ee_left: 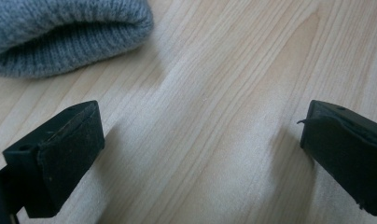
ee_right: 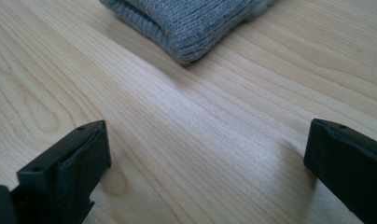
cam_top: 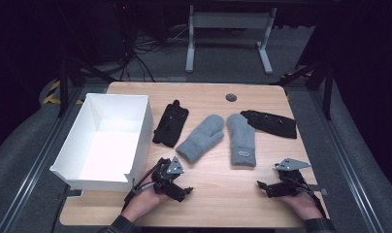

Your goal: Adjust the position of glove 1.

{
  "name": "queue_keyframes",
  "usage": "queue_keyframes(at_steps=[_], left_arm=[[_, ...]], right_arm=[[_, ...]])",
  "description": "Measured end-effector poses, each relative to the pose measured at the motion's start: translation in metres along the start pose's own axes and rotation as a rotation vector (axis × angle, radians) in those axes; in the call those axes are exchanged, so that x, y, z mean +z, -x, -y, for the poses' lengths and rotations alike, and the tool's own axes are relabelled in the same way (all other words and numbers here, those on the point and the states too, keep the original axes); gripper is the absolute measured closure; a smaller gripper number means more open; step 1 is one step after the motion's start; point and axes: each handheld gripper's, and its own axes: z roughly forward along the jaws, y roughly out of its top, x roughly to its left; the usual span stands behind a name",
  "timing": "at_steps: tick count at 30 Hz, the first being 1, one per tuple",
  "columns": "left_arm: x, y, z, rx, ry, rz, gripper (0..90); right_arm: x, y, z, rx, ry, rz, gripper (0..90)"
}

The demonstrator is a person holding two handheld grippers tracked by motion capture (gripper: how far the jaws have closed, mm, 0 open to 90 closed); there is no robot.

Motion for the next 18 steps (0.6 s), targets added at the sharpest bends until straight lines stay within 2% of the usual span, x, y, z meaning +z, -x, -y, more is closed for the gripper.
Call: queue_keyframes(at_steps=[4,6,7,12,13,15,18], left_arm=[[0.002,0.000,-0.002,0.009,0.000,0.005,0.0],[0.002,0.000,-0.002,0.009,-0.001,0.006,0.0],[0.002,0.000,-0.002,0.010,0.000,0.007,0.0],[0.002,-0.001,-0.002,0.011,0.000,0.008,0.0],[0.002,0.000,-0.002,0.010,0.000,0.006,0.0],[0.002,0.000,-0.002,0.010,0.000,0.005,0.1],[0.002,0.000,-0.002,0.007,0.000,0.004,0.2]], right_arm=[[-0.001,0.000,0.000,-0.003,0.004,-0.002,5.2],[-0.003,0.001,-0.003,-0.005,0.005,-0.016,17.4],[-0.005,0.003,-0.005,0.000,0.006,-0.042,21.6],[-0.008,0.008,-0.018,0.003,0.041,-0.059,41.4],[-0.008,0.008,-0.018,0.003,0.041,-0.059,41.4],[-0.010,0.010,-0.025,-0.006,0.056,-0.078,54.3],[-0.010,0.010,-0.033,-0.013,0.065,-0.111,68.0]])
